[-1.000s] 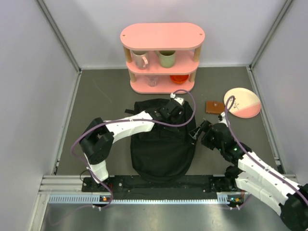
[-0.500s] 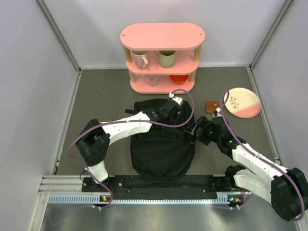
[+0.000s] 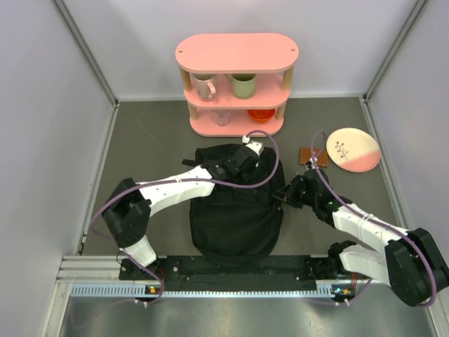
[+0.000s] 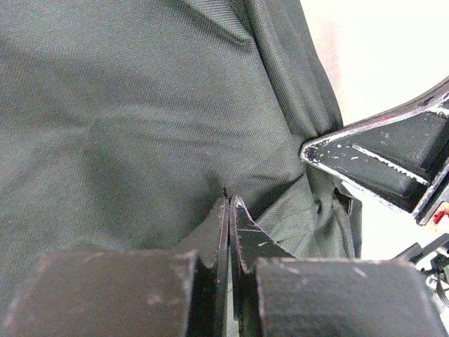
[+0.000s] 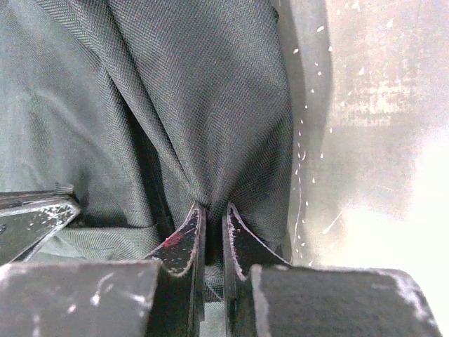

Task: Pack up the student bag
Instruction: Unzip the student bag at the center of the board.

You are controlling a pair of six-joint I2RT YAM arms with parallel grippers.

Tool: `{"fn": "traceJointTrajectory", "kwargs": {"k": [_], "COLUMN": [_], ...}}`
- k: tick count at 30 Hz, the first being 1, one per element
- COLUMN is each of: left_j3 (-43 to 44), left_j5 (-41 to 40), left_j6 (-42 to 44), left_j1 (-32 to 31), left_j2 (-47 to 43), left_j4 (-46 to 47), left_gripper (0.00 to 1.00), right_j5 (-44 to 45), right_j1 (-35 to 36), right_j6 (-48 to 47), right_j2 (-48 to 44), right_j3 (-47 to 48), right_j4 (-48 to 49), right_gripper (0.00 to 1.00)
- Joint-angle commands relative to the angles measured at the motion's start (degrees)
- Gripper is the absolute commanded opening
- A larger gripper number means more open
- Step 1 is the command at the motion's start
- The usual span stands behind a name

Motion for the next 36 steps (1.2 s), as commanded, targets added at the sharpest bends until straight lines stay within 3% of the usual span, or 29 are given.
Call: {"fn": "traceJointTrajectory", "kwargs": {"k": [1, 9, 18, 30, 33, 34, 35, 36], "left_j3": [-1.3, -6.8, -18.5, -22.2, -22.9, -22.8, -22.8, -22.7], "left_j5": [-2.7, -12.8, -22.7, -28.3, -25.8, -24.9, -24.4, -24.3], "left_j6": [0.9, 2.6, 2.4, 2.4, 3.6, 3.3, 3.0, 3.1], "left_j1": [-0.1, 1.9, 9.3, 13.8, 13.9, 13.9, 13.9, 13.9], "left_j2": [-4.9, -11.0, -21.7, -30.0, -30.4, -30.9, -31.3, -31.8], "left_j4": [-0.6, -7.9, -13.8, -19.4, -17.7, -17.4, -17.4, -17.2], "left_gripper": [0.0, 0.0, 0.0, 0.0, 0.0, 0.0, 0.08, 0.35], "right_j5": [4.3, 6.8, 6.9, 5.9, 4.6, 4.1, 3.9, 3.9], "right_j1": [-0.3, -1.2, -1.7, -1.8, -1.8, -1.8, -1.9, -1.8], "right_j6": [-2.1, -2.2, -2.4, -2.6, -3.2, -3.3, -3.5, -3.6], "right_j2": [-2.7, -3.1, -3.1, -2.4, -3.1, -3.3, -3.7, -4.2], "right_j3": [2.3, 1.0, 0.9, 1.1, 1.4, 1.5, 1.5, 1.6], "right_j4": [0.9, -0.5, -0.6, -0.1, 0.2, 0.2, 0.1, -0.5], "right_gripper": [0.0, 0.0, 0.0, 0.0, 0.0, 0.08, 0.16, 0.24]}}
